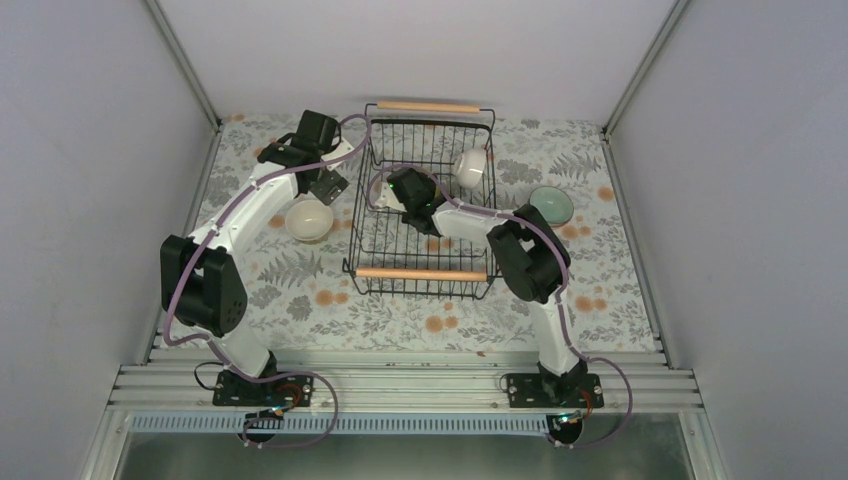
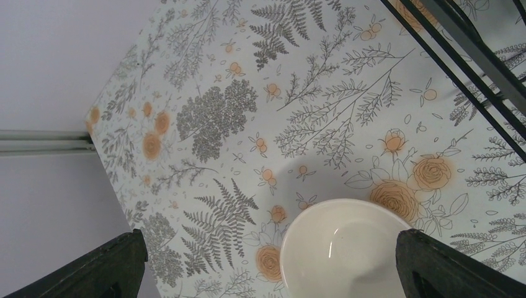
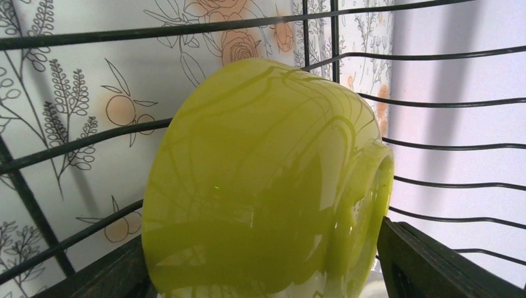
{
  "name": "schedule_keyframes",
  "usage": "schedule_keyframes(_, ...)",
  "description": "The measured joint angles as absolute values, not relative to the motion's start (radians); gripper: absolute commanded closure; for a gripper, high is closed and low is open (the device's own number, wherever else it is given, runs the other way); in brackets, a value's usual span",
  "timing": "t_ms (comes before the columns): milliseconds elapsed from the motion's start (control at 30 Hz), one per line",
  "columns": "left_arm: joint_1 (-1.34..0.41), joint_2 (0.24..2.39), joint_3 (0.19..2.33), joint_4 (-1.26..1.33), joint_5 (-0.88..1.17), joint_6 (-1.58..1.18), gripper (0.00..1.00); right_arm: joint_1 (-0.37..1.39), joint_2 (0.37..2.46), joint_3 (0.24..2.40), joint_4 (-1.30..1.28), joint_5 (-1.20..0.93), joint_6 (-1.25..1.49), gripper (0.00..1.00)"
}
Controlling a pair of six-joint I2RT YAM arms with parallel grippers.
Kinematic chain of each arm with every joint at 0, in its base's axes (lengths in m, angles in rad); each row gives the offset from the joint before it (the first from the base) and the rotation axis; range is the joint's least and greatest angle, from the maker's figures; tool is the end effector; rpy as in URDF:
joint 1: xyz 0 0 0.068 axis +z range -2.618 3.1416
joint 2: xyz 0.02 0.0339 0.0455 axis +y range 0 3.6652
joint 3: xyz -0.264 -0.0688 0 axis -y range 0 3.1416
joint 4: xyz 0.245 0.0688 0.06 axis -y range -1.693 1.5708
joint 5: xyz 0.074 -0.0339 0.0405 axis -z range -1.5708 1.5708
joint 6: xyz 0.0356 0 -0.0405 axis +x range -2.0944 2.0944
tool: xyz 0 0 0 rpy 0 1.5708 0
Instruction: Unload the bowls from the dish rack
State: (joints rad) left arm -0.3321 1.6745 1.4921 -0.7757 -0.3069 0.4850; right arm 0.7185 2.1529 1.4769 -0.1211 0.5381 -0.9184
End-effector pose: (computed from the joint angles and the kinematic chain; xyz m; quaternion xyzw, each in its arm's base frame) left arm 0.3450 -0.1076 0.3023 0.3320 0.8830 0.1681 0.2860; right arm 0.3635 0.2936 0.1527 -0.5833 0.6833 -0.2812 0.3373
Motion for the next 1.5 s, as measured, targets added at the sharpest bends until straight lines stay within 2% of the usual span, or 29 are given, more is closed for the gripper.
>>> schedule_keyframes(400, -0.332, 1.674, 1.513, -0.788, -0.305, 0.483, 0.00, 0.696, 2.111, 1.561, -0.219, 0.525, -0.910, 0.19)
schedule_keyframes(733, -0.334, 1.674, 1.544, -0.788, -0.283, 0.482, 0.00, 0.599, 2.079, 1.813, -0.414, 0.325, -0.777, 0.22)
schedule_keyframes(867, -0.334, 1.674, 1.570, -0.787, -0.267, 0.482, 0.00, 0.560, 2.069, 1.828, -0.453, 0.264, -0.732, 0.20)
schedule_keyframes(1067, -0.334, 1.674, 1.575, -0.788, -0.257, 0.482, 0.00, 0.542, 2.069, 1.803, -0.504, 0.195, -0.702, 0.11)
schedule_keyframes(1167, -0.334, 1.674, 1.575, -0.788, -0.258, 0.482, 0.00, 0.551, 2.067, 1.787, -0.525, 0.171, -0.701, 0.09)
schedule_keyframes(1233, -0.334, 1.674, 1.581, -0.796, -0.257, 0.480, 0.00, 0.558, 2.064, 1.760, -0.517, 0.169, -0.704, 0.04)
schedule_keyframes(1500, -0.351, 1.674, 1.595, -0.802, -0.257, 0.462, 0.00, 0.577, 2.061, 1.671, -0.509, 0.200, -0.729, 0.00)
